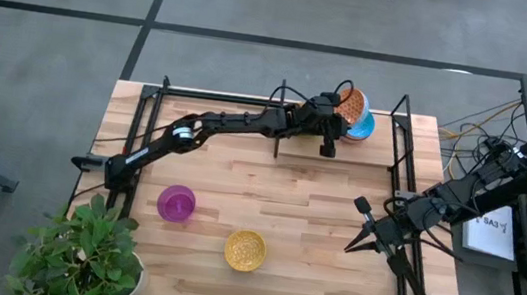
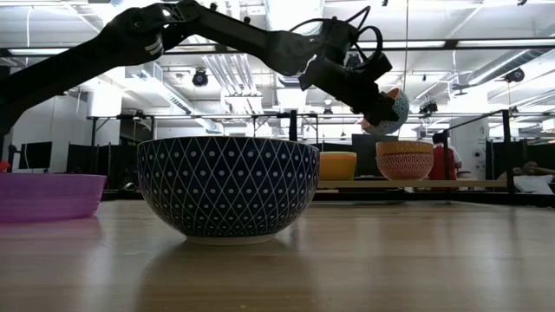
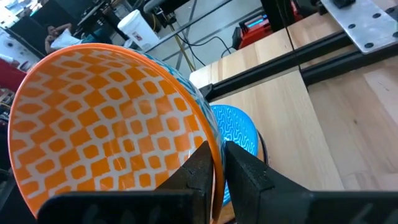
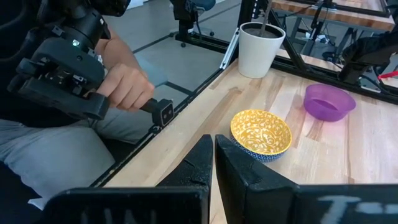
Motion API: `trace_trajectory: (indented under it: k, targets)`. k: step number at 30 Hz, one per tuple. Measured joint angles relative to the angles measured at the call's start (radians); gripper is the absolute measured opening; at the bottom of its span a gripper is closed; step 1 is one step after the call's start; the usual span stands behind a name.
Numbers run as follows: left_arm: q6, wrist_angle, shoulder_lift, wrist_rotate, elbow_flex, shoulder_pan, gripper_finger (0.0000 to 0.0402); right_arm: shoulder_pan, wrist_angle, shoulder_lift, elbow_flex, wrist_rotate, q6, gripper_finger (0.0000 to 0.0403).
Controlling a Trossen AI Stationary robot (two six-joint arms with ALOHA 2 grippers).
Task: Place and stack bowls onto a shelf
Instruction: Stack the orange patterned bowl on top of the blue patterned bowl on the shelf
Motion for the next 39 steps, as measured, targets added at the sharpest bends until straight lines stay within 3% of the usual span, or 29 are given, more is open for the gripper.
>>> trace_trajectory:
  k: [24,39]
  targets:
    - [0.0,0.01,0.006,0.02,-0.005,0.004,0.0022,0.0,0.0,0.0,0.0,0.006,0.0,0.0009]
    - [0.0,0.013,0.006,0.029,-0.007,0.005,0.0081,0.0,0.0,0.0,0.0,0.006,0.0,0.0009]
